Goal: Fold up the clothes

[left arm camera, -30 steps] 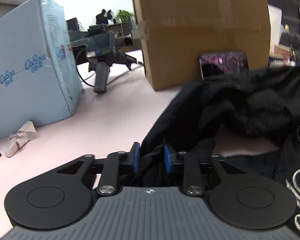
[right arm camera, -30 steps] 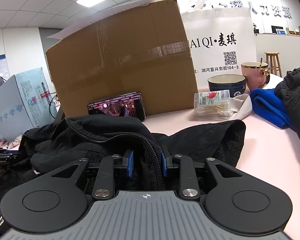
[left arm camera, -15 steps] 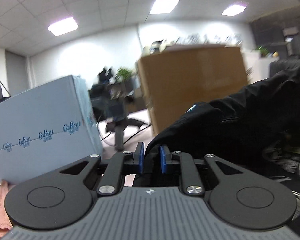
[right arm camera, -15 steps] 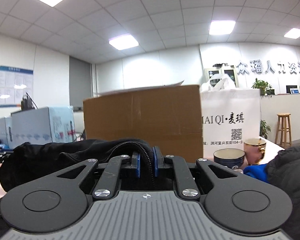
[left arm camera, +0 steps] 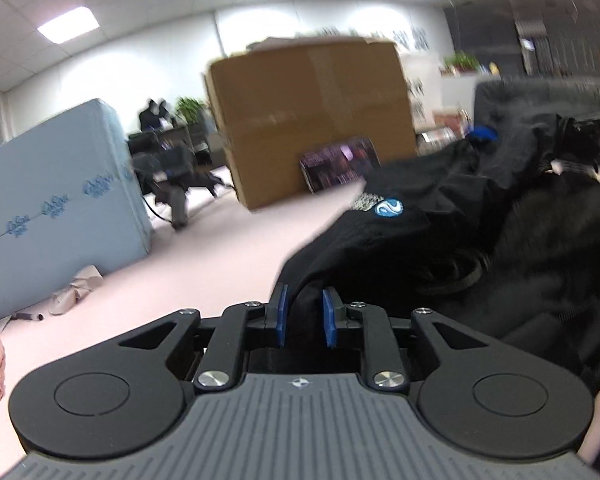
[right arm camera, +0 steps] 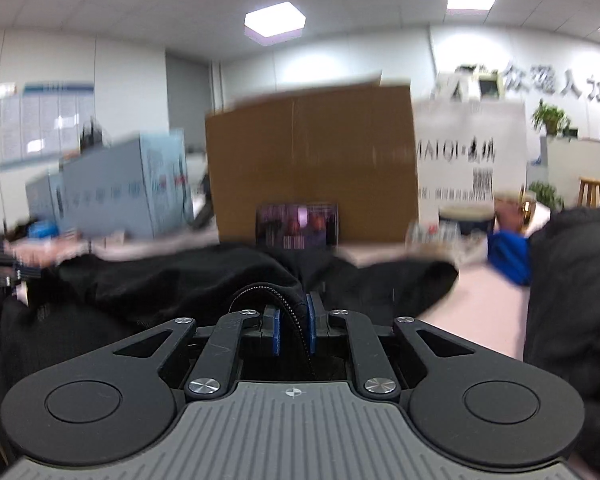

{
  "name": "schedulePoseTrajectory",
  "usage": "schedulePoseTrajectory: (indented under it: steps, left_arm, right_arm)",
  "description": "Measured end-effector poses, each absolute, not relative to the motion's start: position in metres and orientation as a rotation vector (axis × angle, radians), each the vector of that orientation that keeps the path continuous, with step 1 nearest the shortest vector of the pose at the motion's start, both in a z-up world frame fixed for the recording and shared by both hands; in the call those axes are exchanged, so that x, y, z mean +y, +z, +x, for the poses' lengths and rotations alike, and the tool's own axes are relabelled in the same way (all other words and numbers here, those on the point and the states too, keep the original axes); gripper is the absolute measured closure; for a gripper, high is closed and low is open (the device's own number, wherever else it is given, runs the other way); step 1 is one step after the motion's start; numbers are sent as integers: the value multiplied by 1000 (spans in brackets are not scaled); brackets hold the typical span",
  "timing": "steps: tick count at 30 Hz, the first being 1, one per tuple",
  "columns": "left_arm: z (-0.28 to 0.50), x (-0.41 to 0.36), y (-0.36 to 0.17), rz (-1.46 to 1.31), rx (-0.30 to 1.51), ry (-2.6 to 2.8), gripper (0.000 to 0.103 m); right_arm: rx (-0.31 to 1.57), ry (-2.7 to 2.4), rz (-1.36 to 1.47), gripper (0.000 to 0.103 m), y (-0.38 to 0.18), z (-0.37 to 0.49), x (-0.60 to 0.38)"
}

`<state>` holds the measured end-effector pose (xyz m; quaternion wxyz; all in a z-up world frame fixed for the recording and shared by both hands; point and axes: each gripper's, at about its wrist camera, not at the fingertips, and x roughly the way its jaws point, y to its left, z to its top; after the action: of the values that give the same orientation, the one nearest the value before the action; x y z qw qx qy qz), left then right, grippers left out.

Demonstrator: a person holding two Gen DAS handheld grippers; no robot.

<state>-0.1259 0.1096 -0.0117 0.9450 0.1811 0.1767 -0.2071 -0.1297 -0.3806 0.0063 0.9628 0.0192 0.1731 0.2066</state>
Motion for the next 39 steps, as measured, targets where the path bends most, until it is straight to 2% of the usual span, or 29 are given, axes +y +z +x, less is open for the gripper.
schedulePoseTrajectory:
  steps: [3, 4, 5, 6, 7, 8, 10, 11, 13, 15, 19, 27, 30, 35, 39]
  left_arm:
    - [-127, 105, -11, 419, 387, -443, 85]
    - [-127, 105, -9, 421, 385, -440, 83]
    - [-127, 105, -7, 421, 380, -434, 81]
    - [-128, 106, -5, 418, 374, -429, 73]
    - [-131, 106, -4, 407, 367, -427, 61]
    - [-134, 107, -3, 396, 360, -425, 54]
    - [-142, 112, 1, 352, 333, -443, 41]
    - [-147, 115, 4, 325, 316, -457, 39]
    - [-152, 123, 10, 266, 277, -484, 27]
    - [-156, 130, 17, 198, 231, -493, 22]
    - [-140, 145, 23, 83, 219, -365, 22]
    - [-70, 160, -1, -85, 589, -153, 22]
    - [-56, 158, -12, -110, 670, -149, 22]
    - [-50, 138, -25, -61, 723, -185, 29]
    - [-45, 127, -25, -36, 722, -198, 44]
  right_arm:
    - [399, 442, 33, 90, -3, -138, -381]
    - [397, 450, 40, 87, -3, -142, -384]
    - [392, 456, 49, 77, -2, -145, -386]
    - [383, 456, 68, 68, -1, -149, -389]
    - [369, 454, 97, 52, 1, -152, -394]
    - [354, 456, 130, 46, 4, -154, -399]
    - [298, 487, 220, 42, 12, -159, -411]
    - [276, 499, 250, 36, 16, -158, -415]
    - [222, 514, 315, 25, 26, -152, -423]
    - [177, 518, 370, 20, 36, -145, -429]
    - [226, 392, 405, 17, 48, -104, -432]
    - [574, 156, 440, 17, 13, 15, -440]
    - [624, 103, 435, 17, -7, 40, -443]
    - [624, 110, 418, 16, -27, 65, -436]
    - [620, 129, 325, 15, -28, 77, -417]
